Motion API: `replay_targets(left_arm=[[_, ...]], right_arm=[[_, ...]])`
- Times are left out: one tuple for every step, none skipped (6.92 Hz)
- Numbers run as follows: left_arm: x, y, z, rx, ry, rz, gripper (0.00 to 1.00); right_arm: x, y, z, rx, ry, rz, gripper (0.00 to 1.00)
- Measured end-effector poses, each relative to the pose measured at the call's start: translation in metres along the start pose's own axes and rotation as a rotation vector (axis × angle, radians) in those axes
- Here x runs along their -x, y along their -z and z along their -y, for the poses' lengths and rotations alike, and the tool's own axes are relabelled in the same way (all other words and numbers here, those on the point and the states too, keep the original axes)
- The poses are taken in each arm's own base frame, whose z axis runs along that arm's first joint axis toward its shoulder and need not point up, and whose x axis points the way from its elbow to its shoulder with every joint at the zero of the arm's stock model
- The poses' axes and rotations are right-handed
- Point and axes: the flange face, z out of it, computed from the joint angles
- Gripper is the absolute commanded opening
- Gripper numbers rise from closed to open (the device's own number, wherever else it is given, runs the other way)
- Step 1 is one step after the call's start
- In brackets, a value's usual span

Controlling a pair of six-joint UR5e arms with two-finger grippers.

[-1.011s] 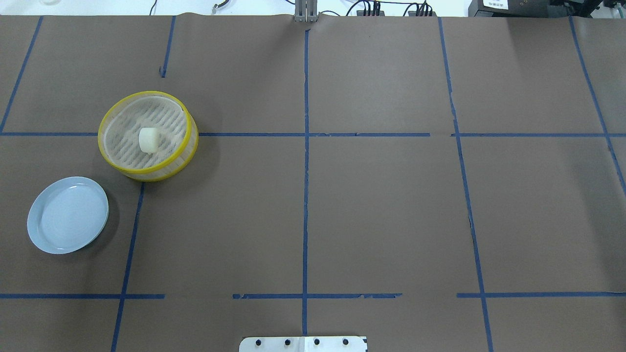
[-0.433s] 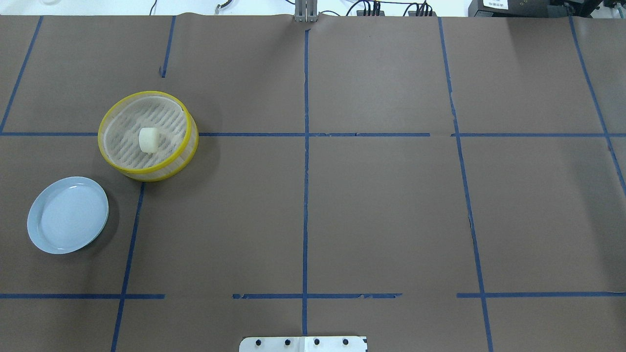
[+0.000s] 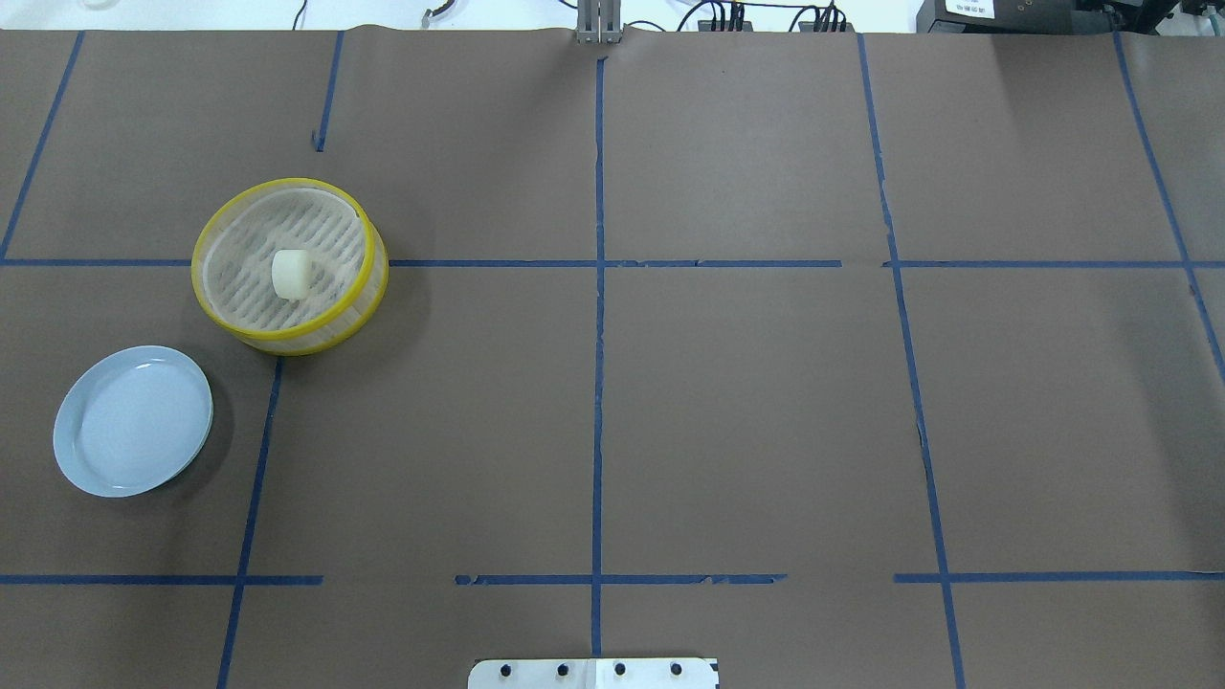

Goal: Place bun in steamer

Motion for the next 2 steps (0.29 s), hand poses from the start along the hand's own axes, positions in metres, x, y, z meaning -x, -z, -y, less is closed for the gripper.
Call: replay_targets(left_arm=[[0.0003, -0.0002, 0.0001, 0.001, 0.004, 0.000, 1.00], [0.0002, 0.0000, 0.0004, 0.000, 0.004, 0.001, 1.00]], right_arm=[[0.0000, 0.0000, 0.0000, 0.000, 0.000, 0.000, 1.00], [0.0000, 0.0000, 0.0000, 0.000, 0.000, 0.000, 1.00]])
